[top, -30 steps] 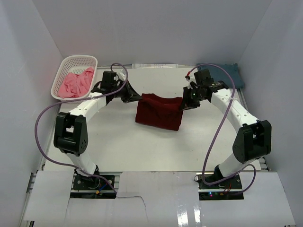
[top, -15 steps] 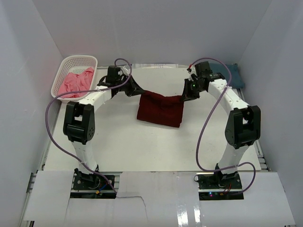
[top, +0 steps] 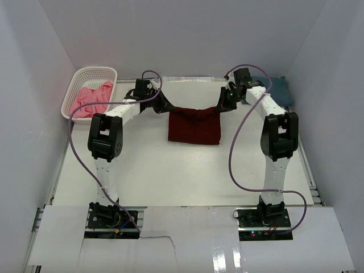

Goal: Fold and stack the t-shirts
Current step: Put the neatly folded tshirt into the bin with right arm, then smooth out wrinkles on the folded tshirt

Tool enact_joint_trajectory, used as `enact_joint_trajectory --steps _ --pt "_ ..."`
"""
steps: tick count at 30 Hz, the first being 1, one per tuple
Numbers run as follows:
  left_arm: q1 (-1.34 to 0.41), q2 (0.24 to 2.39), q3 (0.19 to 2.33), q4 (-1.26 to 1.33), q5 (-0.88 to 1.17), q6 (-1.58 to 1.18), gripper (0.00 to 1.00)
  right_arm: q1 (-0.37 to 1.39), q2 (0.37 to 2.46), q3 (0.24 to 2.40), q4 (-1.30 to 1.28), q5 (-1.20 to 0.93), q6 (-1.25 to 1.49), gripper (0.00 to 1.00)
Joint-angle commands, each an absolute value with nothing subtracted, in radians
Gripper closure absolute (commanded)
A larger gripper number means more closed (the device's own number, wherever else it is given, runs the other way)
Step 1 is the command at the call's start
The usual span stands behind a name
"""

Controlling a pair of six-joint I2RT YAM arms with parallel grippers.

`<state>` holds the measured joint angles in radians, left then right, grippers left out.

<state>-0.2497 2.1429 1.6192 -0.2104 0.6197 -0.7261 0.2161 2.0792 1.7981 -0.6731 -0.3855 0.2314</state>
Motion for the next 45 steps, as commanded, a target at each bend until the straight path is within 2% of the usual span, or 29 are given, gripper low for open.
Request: enact_joint_trajectory --steps 1,7,15,16,17,18,20,21,23,27,33,34,36,37,39,41,45 --pt "-0.242 2.180 1.678 -0.206 0.591 -0.726 0.97 0.184 2.131 1.867 -0.605 -0.433 0.225 0.87" --pt "-0.236 2.232 1.700 -0.180 0.552 -0.753 0.96 0.143 2.241 1.933 -0.545 -0.457 0.250 0.86" --pt "-0.215 2.232 1.684 -0.152 0.517 -0.761 0.95 0.126 2.287 1.967 -0.468 -0.480 0.278 0.82" --pt "-0.213 2.227 1.681 -0.149 0.512 -0.762 0.93 0.126 2.287 1.965 -0.463 -0.482 0.279 0.79" --pt "-0.212 2.223 1.681 -0.146 0.509 -0.762 0.86 0.126 2.283 1.960 -0.457 -0.479 0.282 0.66" --pt "-0.210 2.220 1.681 -0.143 0.506 -0.764 0.67 0.126 2.272 1.944 -0.440 -0.474 0.293 0.62" --pt "-0.210 2.203 1.677 -0.129 0.502 -0.762 0.57 0.126 2.250 1.918 -0.411 -0.463 0.307 0.54" --pt "-0.210 2.198 1.678 -0.129 0.496 -0.761 0.47 0.126 2.238 1.899 -0.372 -0.460 0.316 0.51" --pt "-0.210 2.186 1.677 -0.112 0.489 -0.759 0.33 0.126 2.191 1.850 -0.336 -0.439 0.327 0.48" --pt "-0.207 2.122 1.661 -0.039 0.512 -0.732 0.19 0.129 2.085 1.758 -0.236 -0.428 0.310 0.44" --pt "-0.222 1.984 1.543 0.028 0.550 -0.677 0.19 0.150 2.068 1.760 -0.333 -0.469 0.218 0.44" --pt "-0.229 1.983 1.540 0.028 0.567 -0.673 0.19 0.153 2.072 1.750 -0.319 -0.507 0.216 0.44" --pt "-0.250 1.996 1.557 0.021 0.615 -0.679 0.21 0.158 2.097 1.730 -0.287 -0.586 0.248 0.59" --pt "-0.256 2.018 1.563 0.023 0.670 -0.689 0.22 0.163 2.111 1.733 -0.272 -0.660 0.261 0.76" --pt "-0.279 2.052 1.595 0.038 0.728 -0.716 0.28 0.164 2.164 1.759 -0.239 -0.768 0.309 0.91" --pt "-0.302 2.111 1.623 0.041 0.814 -0.733 0.32 0.167 2.213 1.772 -0.188 -0.843 0.348 0.92" --pt "-0.328 2.169 1.673 0.051 0.847 -0.744 0.37 0.192 2.262 1.772 -0.127 -0.992 0.422 0.92"
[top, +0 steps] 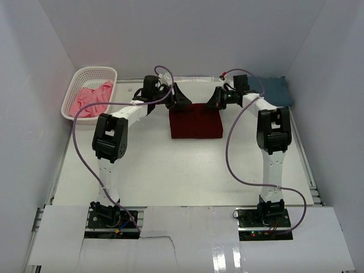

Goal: Fold and stack the t-shirts
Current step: Smooth out wrinkles on the folded tshirt

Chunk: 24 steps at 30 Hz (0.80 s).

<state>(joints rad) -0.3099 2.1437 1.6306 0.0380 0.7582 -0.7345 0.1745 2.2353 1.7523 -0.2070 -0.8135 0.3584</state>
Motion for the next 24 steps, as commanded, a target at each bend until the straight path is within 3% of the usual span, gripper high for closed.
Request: enact_joint_trajectory --steps 1,7,14,20,24 --pt "-0.334 2.190 1.684 0.051 0.856 -0.744 0.37 0.198 2.269 1.772 -0.123 -1.011 0.426 0.92" --pt "-0.348 2.304 1.811 0.032 0.936 -0.759 0.40 0.238 2.280 1.662 -0.049 -1.112 0.486 0.92" --pt "-0.348 2.417 1.905 -0.023 0.864 -0.703 0.41 0.242 2.365 1.738 -0.417 -0.829 0.356 0.92" --pt "-0.339 2.467 1.919 0.057 0.769 -0.664 0.42 0.250 2.257 1.599 -0.341 -0.832 0.350 0.92" --pt "-0.325 2.447 1.919 0.136 0.683 -0.631 0.42 0.250 2.238 1.588 -0.440 -0.773 0.307 0.92"
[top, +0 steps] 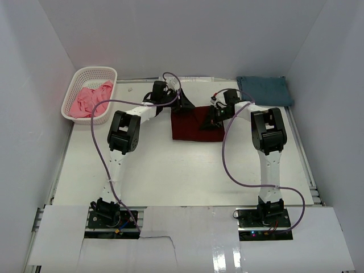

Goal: Fold and stack the t-shirts
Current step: Smooth out wrinkles on the folded tshirt

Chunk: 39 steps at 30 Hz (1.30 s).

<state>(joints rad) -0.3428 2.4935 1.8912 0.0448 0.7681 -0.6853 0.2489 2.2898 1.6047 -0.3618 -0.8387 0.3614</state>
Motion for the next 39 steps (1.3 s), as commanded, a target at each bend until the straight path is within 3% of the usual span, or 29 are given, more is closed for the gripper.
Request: enact_joint_trajectory --steps 1,6,12,17,19,20,23,26,31,39 --pt "-0.321 2.451 1.933 0.135 0.670 -0.623 0.42 0.250 2.241 1.585 -0.452 -0.759 0.305 0.92" --pt "-0.301 2.462 2.002 0.135 0.612 -0.606 0.41 0.259 2.261 1.549 -0.471 -0.742 0.295 0.92" --pt "-0.291 2.519 2.233 0.006 0.640 -0.609 0.40 0.268 2.252 1.589 -0.448 -0.767 0.295 0.92" --pt "-0.295 2.253 1.955 0.008 0.716 -0.681 0.40 0.270 2.217 1.635 -0.433 -0.805 0.325 0.91" --pt "-0.310 2.162 1.773 0.015 0.739 -0.696 0.40 0.270 2.189 1.623 -0.385 -0.833 0.345 0.86" --pt "-0.328 2.073 1.711 0.027 0.741 -0.699 0.40 0.268 2.169 1.618 -0.371 -0.838 0.350 0.76" --pt "-0.353 1.953 1.478 0.035 0.709 -0.696 0.39 0.264 2.140 1.640 -0.364 -0.816 0.348 0.61" --pt "-0.367 1.841 1.334 -0.038 0.690 -0.666 0.38 0.261 2.108 1.649 -0.390 -0.772 0.335 0.55" --pt "-0.408 1.747 1.243 -0.184 0.557 -0.520 0.32 0.261 2.042 1.677 -0.507 -0.615 0.253 0.51" --pt "-0.456 1.911 1.224 -0.187 0.448 -0.483 0.32 0.285 2.039 1.792 -0.742 -0.230 0.163 0.28"
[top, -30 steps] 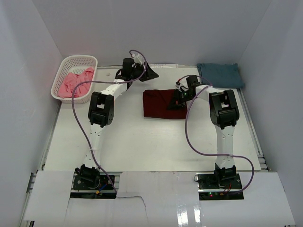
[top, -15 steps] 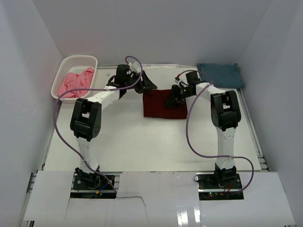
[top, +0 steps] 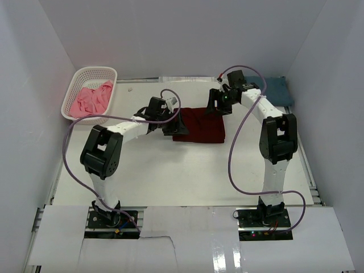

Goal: Fold and stack the t-shirts
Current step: Smooth out wrinkles on the folded tshirt

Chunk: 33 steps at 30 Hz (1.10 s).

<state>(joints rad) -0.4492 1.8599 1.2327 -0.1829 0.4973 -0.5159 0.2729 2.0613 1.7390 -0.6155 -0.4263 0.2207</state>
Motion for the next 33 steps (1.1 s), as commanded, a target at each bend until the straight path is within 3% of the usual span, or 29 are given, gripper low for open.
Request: enact_joint_trajectory --steps 1,10,25,33 --pt "-0.456 1.931 1.239 -0.178 0.452 -0.488 0.32 0.285 2.043 1.802 -0.750 -0.206 0.153 0.28" --pt "-0.495 2.057 1.376 -0.371 0.336 -0.431 0.33 0.383 2.157 1.922 -0.860 -0.031 0.133 0.27" --pt "-0.561 1.939 1.253 -0.497 0.345 -0.466 0.33 0.463 2.272 1.982 -0.884 0.101 0.166 0.26" --pt "-0.571 1.942 1.239 -0.500 0.327 -0.459 0.33 0.436 2.166 1.937 -0.870 0.121 0.173 0.26"
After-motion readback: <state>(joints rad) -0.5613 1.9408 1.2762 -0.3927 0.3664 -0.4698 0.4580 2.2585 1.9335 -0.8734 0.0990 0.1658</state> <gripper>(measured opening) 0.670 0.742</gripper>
